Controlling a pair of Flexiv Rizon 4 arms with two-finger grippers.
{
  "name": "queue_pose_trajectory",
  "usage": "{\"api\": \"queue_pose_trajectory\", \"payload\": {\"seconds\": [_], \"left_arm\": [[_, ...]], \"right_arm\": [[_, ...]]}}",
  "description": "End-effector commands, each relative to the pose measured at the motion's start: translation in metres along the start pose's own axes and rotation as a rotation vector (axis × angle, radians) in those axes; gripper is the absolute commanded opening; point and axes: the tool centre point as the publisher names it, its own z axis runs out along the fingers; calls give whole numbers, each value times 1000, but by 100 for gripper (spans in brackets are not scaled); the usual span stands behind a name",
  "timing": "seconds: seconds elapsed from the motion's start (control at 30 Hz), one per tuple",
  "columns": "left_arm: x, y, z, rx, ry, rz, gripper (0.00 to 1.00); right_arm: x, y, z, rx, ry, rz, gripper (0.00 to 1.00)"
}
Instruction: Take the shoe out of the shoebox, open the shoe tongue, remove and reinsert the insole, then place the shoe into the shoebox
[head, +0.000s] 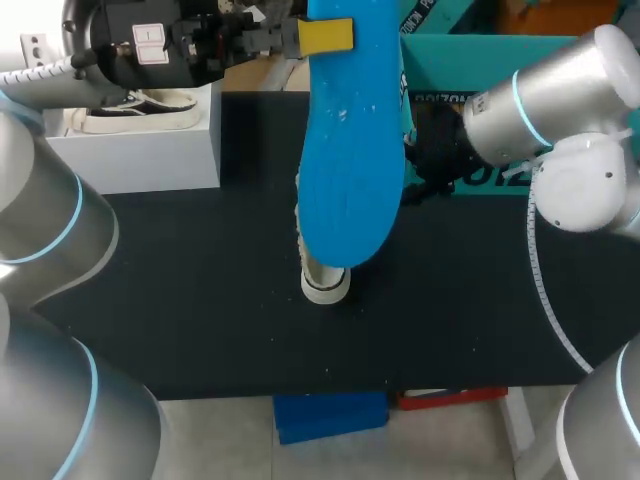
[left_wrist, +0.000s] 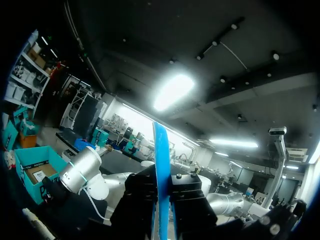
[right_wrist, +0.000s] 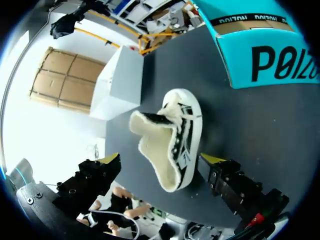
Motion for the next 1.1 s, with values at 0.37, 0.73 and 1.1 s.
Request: {"api": "queue_pose_trajectory", "payload": {"seconds": [0.37, 0.73, 1.1], "left_arm": [[0, 0, 1, -3, -2, -2, 0], [0, 0, 1, -3, -2, -2, 0], [0, 0, 1, -3, -2, -2, 0]], "right_arm": [[26, -7, -23, 0, 383, 30, 100], [42, -7, -27, 25, 520, 75, 100], [50, -3, -24, 16, 706, 100, 100]]}}
